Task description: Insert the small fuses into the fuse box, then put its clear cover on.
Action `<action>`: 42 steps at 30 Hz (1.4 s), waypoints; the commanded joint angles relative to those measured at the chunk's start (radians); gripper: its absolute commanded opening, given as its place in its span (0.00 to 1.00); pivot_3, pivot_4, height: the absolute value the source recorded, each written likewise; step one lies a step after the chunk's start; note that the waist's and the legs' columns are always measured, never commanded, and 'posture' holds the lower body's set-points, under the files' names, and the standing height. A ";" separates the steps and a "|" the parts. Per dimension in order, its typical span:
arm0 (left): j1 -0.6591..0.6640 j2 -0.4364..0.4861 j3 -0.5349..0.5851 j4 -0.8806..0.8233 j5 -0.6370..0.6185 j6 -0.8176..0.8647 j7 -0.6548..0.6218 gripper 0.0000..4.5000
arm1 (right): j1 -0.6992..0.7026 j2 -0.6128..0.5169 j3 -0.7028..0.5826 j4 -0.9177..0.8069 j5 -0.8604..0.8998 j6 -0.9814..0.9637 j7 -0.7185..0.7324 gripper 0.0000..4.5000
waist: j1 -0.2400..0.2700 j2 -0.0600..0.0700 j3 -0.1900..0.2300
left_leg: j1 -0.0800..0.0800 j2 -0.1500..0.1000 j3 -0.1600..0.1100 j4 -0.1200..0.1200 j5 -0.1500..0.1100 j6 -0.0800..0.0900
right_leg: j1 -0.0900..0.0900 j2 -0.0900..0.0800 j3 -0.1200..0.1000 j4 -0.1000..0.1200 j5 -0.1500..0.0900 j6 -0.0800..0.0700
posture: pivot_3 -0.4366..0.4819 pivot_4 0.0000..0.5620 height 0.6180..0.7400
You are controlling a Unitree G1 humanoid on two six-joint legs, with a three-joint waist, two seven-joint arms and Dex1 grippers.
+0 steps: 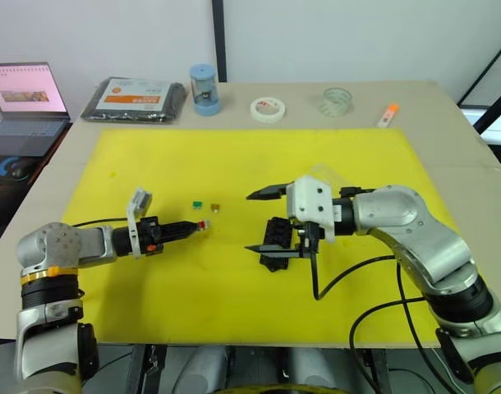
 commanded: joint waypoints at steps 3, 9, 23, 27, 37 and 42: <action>-0.036 0.126 -0.181 -0.440 0.028 -0.320 -0.197 0.00 | -0.063 -0.022 -0.084 -0.006 0.106 0.215 -0.035 1.00 | -0.001 0.000 0.000 | 0.000 0.000 0.000 0.000 0.000 0.000 | 0.000 -0.002 0.000 -0.001 0.000 0.000 | 0.48 0.27 1.00; 0.020 0.145 -0.398 -0.512 0.312 -0.852 -0.324 0.00 | -0.104 -0.025 -0.082 -0.021 0.134 0.305 -0.064 0.91 | -0.003 0.005 -0.001 | 0.001 0.002 0.003 -0.002 0.000 0.000 | 0.001 -0.002 0.000 -0.003 0.001 -0.001 | 0.48 0.27 1.00; 0.025 0.092 -0.478 -0.396 0.485 -1.235 -0.377 0.00 | -0.108 -0.036 -0.038 -0.045 0.121 0.320 -0.102 0.64 | 0.001 0.005 -0.001 | 0.000 0.004 0.003 -0.002 0.000 0.000 | 0.000 0.000 0.000 -0.004 0.001 -0.002 | 0.48 0.27 1.00; 0.031 0.085 -0.478 -0.403 0.479 -1.240 -0.375 0.00 | -0.113 -0.031 -0.026 -0.042 0.118 0.318 -0.110 0.64 | 0.001 0.005 -0.001 | 0.000 0.004 0.003 -0.002 0.000 0.000 | 0.000 0.000 0.000 -0.004 0.001 -0.002 | 0.48 0.27 1.00; 0.048 0.085 -0.483 -0.418 0.480 -1.245 -0.379 0.00 | -0.128 -0.009 -0.021 -0.039 0.140 0.328 -0.112 0.07 | 0.001 0.005 -0.001 | 0.000 0.004 0.002 -0.001 0.000 0.000 | 0.000 0.001 0.000 -0.003 0.001 -0.002 | 0.48 0.27 1.00; 0.053 0.087 -0.484 -0.426 0.481 -1.243 -0.377 0.00 | -0.135 -0.008 -0.018 -0.042 0.152 0.342 -0.107 0.01 | 0.001 0.005 -0.001 | 0.000 0.004 0.002 -0.001 0.000 0.000 | 0.000 0.001 -0.001 -0.003 0.001 -0.002 | 0.48 0.27 1.00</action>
